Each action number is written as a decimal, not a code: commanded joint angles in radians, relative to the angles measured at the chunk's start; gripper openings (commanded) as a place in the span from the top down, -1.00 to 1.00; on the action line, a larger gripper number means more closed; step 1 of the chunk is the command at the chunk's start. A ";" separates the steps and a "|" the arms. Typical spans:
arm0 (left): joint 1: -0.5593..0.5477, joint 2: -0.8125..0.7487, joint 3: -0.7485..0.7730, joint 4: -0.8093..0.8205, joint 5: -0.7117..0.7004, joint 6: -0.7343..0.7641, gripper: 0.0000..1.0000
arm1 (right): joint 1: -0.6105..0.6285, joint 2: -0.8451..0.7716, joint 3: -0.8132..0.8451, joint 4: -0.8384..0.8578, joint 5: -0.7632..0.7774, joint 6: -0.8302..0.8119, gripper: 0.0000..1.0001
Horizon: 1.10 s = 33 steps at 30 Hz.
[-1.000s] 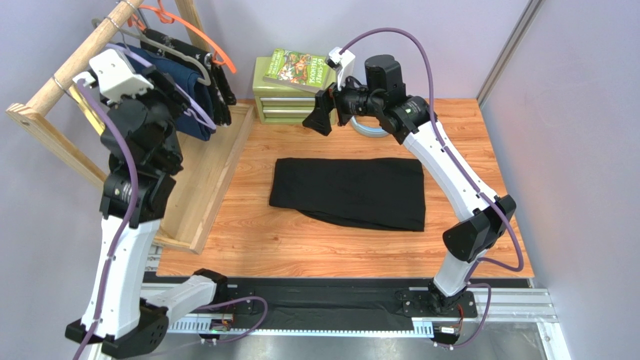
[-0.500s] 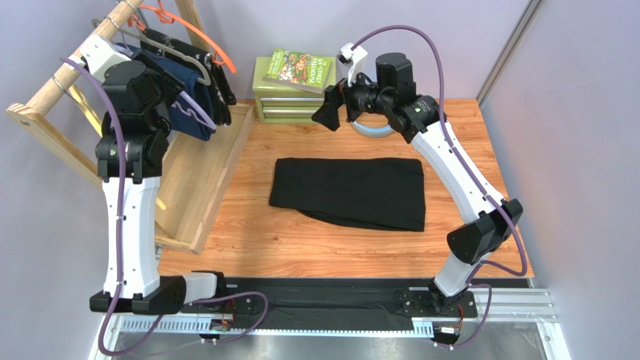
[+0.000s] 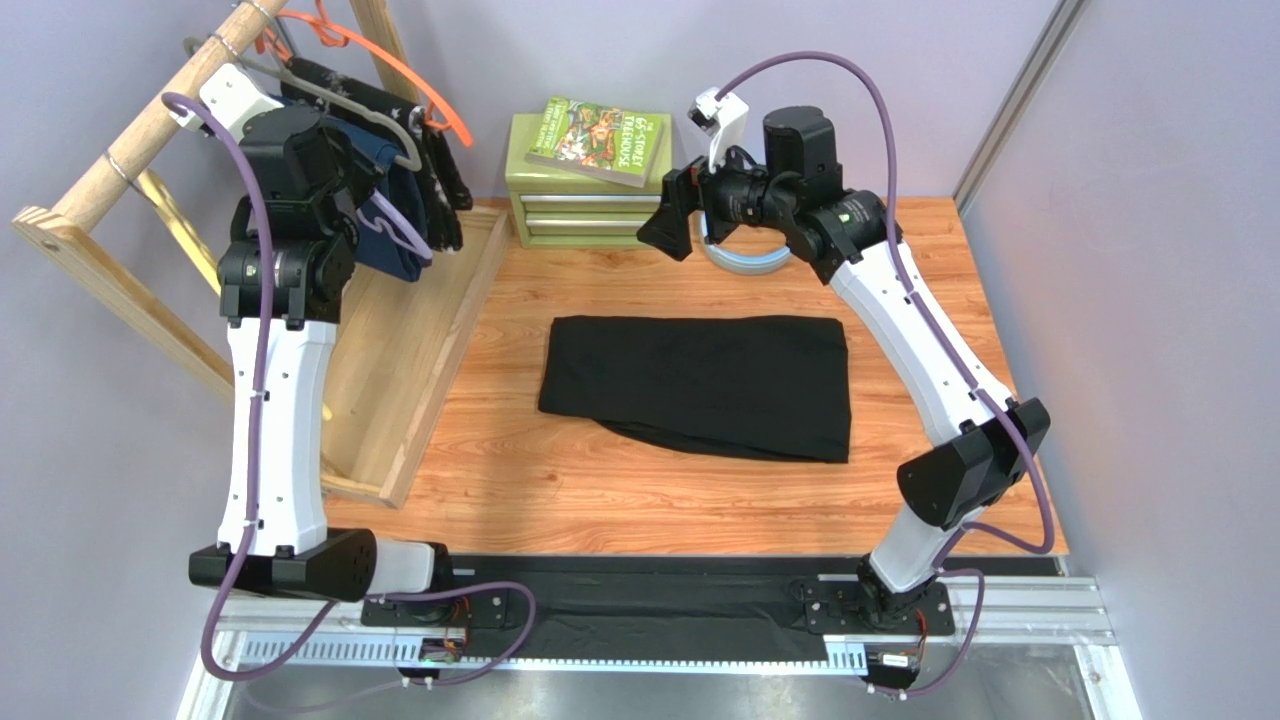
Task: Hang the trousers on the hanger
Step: Grab a hanger with the left arm
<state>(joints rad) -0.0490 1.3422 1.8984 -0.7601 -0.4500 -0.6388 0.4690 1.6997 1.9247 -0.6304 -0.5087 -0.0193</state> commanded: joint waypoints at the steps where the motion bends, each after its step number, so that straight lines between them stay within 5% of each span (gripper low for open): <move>1: 0.008 -0.001 -0.005 0.048 0.002 -0.015 0.13 | -0.020 -0.031 -0.009 0.020 -0.019 0.013 -1.00; 14: 0.006 -0.063 -0.028 0.156 0.017 0.054 0.98 | -0.024 -0.008 0.000 0.020 -0.044 0.047 -1.00; 33: -0.135 -0.175 -0.185 0.295 -0.036 0.258 1.00 | -0.026 0.003 0.002 0.001 -0.045 0.024 -1.00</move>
<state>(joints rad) -0.1421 1.2388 1.7454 -0.5323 -0.4755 -0.4454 0.4480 1.7000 1.9129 -0.6331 -0.5415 0.0105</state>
